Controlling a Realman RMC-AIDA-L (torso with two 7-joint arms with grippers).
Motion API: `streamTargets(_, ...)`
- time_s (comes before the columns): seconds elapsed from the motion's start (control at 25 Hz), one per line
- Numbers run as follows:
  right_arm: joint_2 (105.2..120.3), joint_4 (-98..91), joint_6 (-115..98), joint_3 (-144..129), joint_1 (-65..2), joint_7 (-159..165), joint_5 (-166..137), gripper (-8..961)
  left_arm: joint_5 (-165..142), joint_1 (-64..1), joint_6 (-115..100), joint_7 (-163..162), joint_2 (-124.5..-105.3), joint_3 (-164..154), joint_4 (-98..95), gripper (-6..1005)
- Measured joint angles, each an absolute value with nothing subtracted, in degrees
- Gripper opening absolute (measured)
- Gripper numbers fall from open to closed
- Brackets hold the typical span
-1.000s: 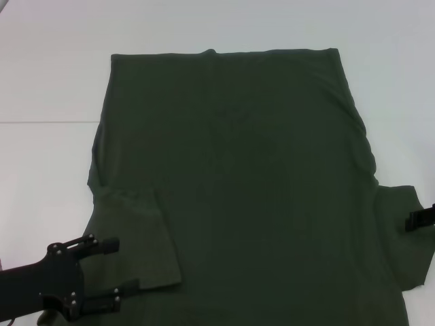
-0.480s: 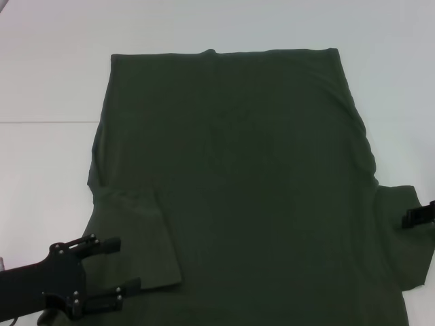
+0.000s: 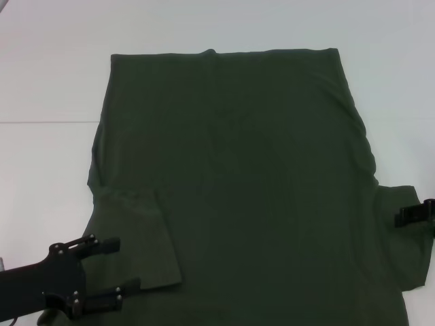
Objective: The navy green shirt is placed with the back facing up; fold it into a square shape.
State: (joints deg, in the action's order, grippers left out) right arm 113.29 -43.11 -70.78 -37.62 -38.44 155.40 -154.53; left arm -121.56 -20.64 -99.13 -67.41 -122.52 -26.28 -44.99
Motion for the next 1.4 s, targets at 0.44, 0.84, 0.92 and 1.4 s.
streamTargets(0.44,113.12,-43.1,-70.6,-37.6,-38.1,154.9,-154.9,758,-121.6,-20.8,-99.1,-67.4,-122.52,-26.3,-44.6,844)
streamTargets(0.84,113.25,-43.1,-70.5,-38.6,-38.0,153.9,-155.0,457,-121.5,-20.8,-99.1,-67.4,-122.52,-26.2,-44.5,844)
streamTargets(0.92,113.25,-43.1,-70.4,-39.0,-38.0,153.9,-155.0,372,-121.4,-20.8,-99.1,-67.4,-122.52,-26.2,-44.5,844)
streamTargets(1.4,113.39,-44.4,-71.7,-39.0,-37.3,152.2,-154.7,67,-121.1,-20.9,-99.1,-67.4,-122.52,-26.0,-44.5,844)
